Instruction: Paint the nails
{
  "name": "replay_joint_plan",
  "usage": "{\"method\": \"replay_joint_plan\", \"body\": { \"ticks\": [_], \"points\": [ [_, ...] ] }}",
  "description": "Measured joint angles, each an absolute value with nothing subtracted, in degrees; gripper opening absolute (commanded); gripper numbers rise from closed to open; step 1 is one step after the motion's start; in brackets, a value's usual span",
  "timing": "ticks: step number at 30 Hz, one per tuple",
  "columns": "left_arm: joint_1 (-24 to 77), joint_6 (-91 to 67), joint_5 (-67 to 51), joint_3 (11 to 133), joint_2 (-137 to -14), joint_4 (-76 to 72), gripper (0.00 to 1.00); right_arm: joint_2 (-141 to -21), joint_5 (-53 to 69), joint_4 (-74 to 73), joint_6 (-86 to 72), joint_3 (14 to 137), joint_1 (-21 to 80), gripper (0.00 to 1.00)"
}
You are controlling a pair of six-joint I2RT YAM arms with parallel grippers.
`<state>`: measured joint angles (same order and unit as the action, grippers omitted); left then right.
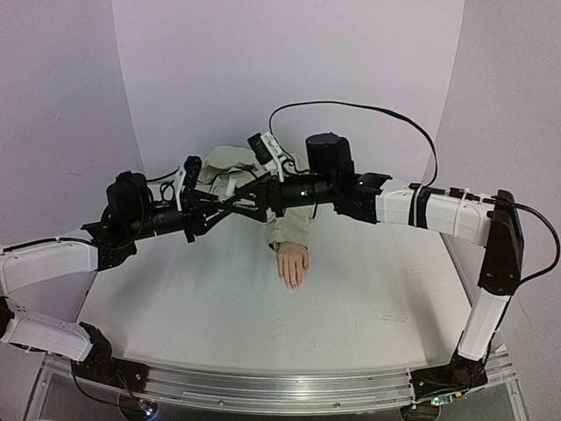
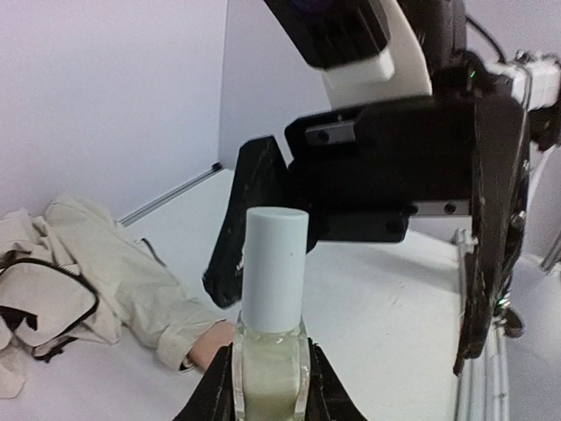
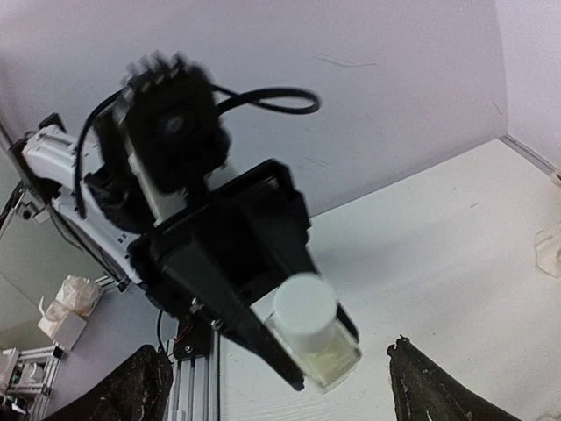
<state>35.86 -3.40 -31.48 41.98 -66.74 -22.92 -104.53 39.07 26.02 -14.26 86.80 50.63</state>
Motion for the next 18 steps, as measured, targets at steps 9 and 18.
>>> {"method": "replay_joint_plan", "body": {
  "ticks": [9, 18],
  "points": [
    [40.6, 4.6, -12.6, 42.0, -66.1, -15.8, 0.0, -106.1, 27.4, 25.3, -24.0, 90.5, 51.6, 0.68],
    [40.6, 4.6, -8.2, 41.9, -65.3, -15.4, 0.0, -111.4, 25.8, 25.3, -28.2, 96.1, 52.4, 0.51]
  ]
}}
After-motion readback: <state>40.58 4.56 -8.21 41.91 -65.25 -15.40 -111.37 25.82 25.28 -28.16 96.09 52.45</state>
